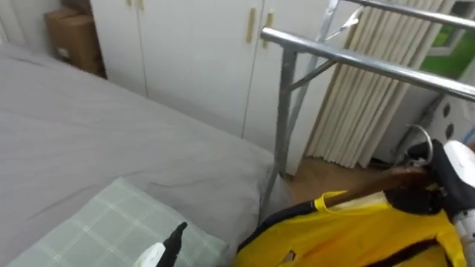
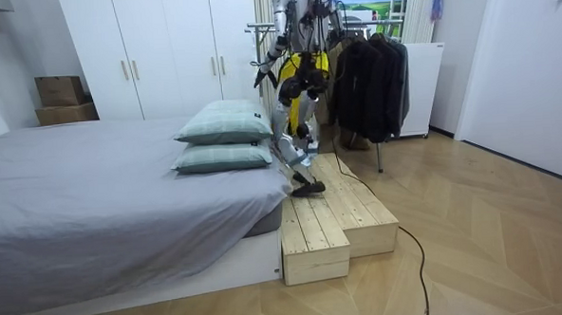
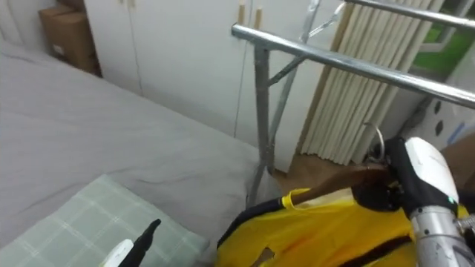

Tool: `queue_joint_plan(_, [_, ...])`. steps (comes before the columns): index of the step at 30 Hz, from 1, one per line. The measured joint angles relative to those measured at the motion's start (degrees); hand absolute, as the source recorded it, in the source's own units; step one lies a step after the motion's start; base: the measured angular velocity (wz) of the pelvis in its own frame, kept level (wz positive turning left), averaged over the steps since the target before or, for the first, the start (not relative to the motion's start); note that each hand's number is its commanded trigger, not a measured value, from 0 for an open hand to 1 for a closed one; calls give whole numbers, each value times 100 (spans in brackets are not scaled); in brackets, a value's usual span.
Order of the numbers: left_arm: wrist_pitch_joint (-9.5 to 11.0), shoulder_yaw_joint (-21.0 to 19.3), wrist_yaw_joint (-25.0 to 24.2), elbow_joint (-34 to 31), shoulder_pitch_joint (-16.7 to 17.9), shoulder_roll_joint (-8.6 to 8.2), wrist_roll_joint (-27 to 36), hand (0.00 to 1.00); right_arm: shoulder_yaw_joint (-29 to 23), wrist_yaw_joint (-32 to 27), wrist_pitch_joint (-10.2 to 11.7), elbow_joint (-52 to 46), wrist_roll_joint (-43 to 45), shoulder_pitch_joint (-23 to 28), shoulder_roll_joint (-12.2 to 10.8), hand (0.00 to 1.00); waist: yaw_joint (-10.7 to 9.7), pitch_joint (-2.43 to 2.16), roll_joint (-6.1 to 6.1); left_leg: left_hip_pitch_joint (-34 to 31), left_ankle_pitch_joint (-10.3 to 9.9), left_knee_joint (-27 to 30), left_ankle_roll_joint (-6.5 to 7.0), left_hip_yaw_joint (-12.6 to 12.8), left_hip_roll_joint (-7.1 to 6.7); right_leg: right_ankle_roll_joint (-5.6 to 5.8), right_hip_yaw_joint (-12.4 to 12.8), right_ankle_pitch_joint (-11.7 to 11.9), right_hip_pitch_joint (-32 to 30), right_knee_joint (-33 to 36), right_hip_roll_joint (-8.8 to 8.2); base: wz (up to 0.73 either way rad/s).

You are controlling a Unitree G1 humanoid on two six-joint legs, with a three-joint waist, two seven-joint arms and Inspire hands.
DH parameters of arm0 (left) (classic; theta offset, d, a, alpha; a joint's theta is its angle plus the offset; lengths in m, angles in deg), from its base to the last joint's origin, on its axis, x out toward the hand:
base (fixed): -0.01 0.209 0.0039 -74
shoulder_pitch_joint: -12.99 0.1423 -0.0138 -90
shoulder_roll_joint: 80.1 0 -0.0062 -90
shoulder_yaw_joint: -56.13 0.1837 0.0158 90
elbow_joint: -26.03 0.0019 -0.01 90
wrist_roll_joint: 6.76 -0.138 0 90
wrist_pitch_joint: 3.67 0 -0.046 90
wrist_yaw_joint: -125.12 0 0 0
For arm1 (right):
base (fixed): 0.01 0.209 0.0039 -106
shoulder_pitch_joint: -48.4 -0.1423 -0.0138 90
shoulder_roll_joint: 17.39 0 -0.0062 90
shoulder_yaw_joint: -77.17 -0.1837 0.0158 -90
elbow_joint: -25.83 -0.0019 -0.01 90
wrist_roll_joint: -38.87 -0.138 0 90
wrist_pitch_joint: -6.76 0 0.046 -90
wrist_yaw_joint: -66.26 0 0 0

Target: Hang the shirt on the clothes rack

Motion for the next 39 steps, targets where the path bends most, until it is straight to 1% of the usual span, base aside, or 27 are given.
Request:
queue_joint_plan(1, [4,59,0,-3,-33,-4,1,0,10,0,8,-1,-16,-2,1,100,1,2,-8,-124,6,-61,-11,-242,-64,23,123,16,4,-33,17,-95])
queue_joint_plan(2, [9,151,6,-3,-56,-31,2,0,70,0,9,-1,-15,-4,3,100,40,-1,-4,-266,24,-341,-39,-643,-205,77,403,94,60,-199,82,-120])
queue_joint_plan(3, [21,179,8,-3,-57,-84,3,0,131,1,21,-1,-12,-7,5,100,137,-5,0,-346,41,-791,-64,-1059,-400,94,728,211,129,-371,145,-134])
queue_joint_plan(4, [23,185,12,-2,-59,-123,-5,0,148,1,24,-1,-11,-7,4,100,173,-10,14,-372,52,-1030,-69,-1257,-484,100,906,272,157,-450,191,-146])
queue_joint_plan(5, [26,195,15,-1,-61,-184,-8,0,201,-1,24,0,1,-7,4,100,252,-23,46,-443,116,-1422,-134,-1633,-627,106,1233,389,228,-606,282,-151])
queue_joint_plan(6, [36,217,16,5,-84,-208,-12,0,247,-3,24,-1,5,-8,4,100,317,-26,51,-485,153,-1766,-165,-1910,-767,97,1563,464,273,-675,352,-151])
queue_joint_plan(7, [43,228,17,6,-95,-214,-13,0,262,-3,25,-2,6,-12,5,100,348,-26,50,-495,214,-1913,-156,-2027,-851,91,1731,484,285,-670,388,-147])
queue_joint_plan(8, [80,247,18,13,-102,-227,-8,0,266,-1,26,-15,5,-39,5,100,391,-45,84,-523,373,-2146,-117,-2183,-953,94,1922,500,279,-660,420,-130])
queue_joint_plan(9, [115,279,18,63,-131,-244,-3,0,256,-1,15,-22,-1,-89,19,100,350,-53,103,-527,536,-2366,-104,-2221,-1036,92,2135,520,277,-647,493,-114])
queue_joint_plan(10, [124,289,18,99,-151,-257,-3,0,253,-2,4,-22,-1,-132,23,100,314,-72,151,-520,624,-2484,-106,-2260,-1083,102,2215,520,285,-641,532,-90])
queue_joint_plan(11, [124,351,17,174,-229,-260,-6,0,247,-35,-9,-22,-3,-196,24,100,285,-85,201,-490,874,-2645,-45,-2348,-1147,134,2381,501,290,-621,619,-75])
queue_joint_plan(12, [124,438,17,237,-336,-232,-5,0,262,-109,-16,-24,-3,-230,-22,100,276,-55,173,-385,1134,-2681,51,-2352,-1179,166,2475,472,304,-599,660,-62])
queue_joint_plan(13, [120,469,17,250,-382,-206,-7,0,266,-128,-16,-29,-3,-230,-47,100,252,-29,127,-325,1147,-2737,63,-2300,-1194,186,2459,455,313,-602,639,-37])
queue_joint_plan(14, [121,550,27,249,-445,-185,-7,0,257,-178,-16,-39,-4,-235,-90,100,195,-21,63,-244,1136,-2835,84,-2204,-1222,195,2339,422,317,-650,574,-29])
queue_joint_plan(15, [121,625,74,247,-473,-187,6,0,258,-208,-15,-73,-27,-257,-102,100,169,-10,48,-199,1109,-2860,123,-2088,-1233,191,2136,392,314,-698,491,-29])
queue_joint_plan(16, [122,654,92,246,-479,-186,11,0,258,-216,-13,-102,-50,-263,-105,100,150,-3,69,-196,1091,-2859,141,-2070,-1238,198,2101,382,318,-718,471,-27])
queue_joint_plan(17, [125,692,126,243,-502,-190,54,0,255,-244,-13,-181,-94,-262,-113,100,109,20,116,-198,1060,-2861,168,-2020,-1248,216,2107,366,329,-766,449,-16])
queue_joint_plan(18, [125,704,130,246,-538,-188,88,0,256,-262,-13,-222,-123,-262,-126,100,87,32,134,-195,1046,-2867,191,-1970,-1273,238,2162,340,325,-766,440,-15])
queue_joint_plan(20, [169,727,132,284,-626,-167,148,0,256,-262,-14,-228,-128,-263,-129,100,87,31,137,-168,1037,-2888,206,-1927,-1308,252,2193,299,324,-750,419,-13])
queue_joint_plan(22, [306,717,163,460,-745,-168,175,0,256,-261,-15,-230,-153,-270,-130,100,174,30,141,-85,1030,-2973,218,-1818,-1308,263,2169,258,316,-731,393,-24])
queue_joint_plan(23, [346,719,175,620,-830,-170,192,0,276,-252,-15,-229,-168,-306,-144,100,263,33,146,-43,1026,-3000,222,-1717,-1301,262,1984,242,289,-731,335,-41])
queue_joint_plan(24, [348,717,175,747,-869,-156,205,0,294,-243,-14,-229,-165,-343,-178,100,329,32,148,0,1022,-3001,227,-1656,-1303,256,1733,216,286,-731,258,-38])
queue_joint_plan(25, [348,715,175,779,-870,-134,228,0,306,-244,-14,-229,-167,-361,-198,100,349,32,150,29,1017,-3008,229,-1625,-1304,250,1614,205,293,-740,215,-31])
queue_joint_plan(26, [352,720,174,798,-869,-107,232,0,330,-245,-13,-229,-187,-371,-203,100,396,34,157,77,1007,-3029,229,-1593,-1300,251,1557,202,322,-768,198,-17])
queue_joint_plan(30, [455,714,176,797,-878,-87,241,0,377,-256,-14,-229,-298,-390,-203,100,425,27,208,150,1008,-3141,228,-1585,-1311,249,1589,204,403,-884,204,-4])
queue_joint_plan(35, [459,682,172,797,-894,-120,235,0,407,-255,-16,-229,-240,-534,-202,100,473,24,216,175,1007,-3208,227,-1575,-1310,225,1548,219,440,-981,206,0])
queue_joint_plan(39, [456,524,168,792,-892,-191,227,0,444,-255,-23,-409,-242,-592,-202,100,487,17,226,183,1007,-3208,226,-1578,-1313,194,1558,237,516,-1073,208,2])
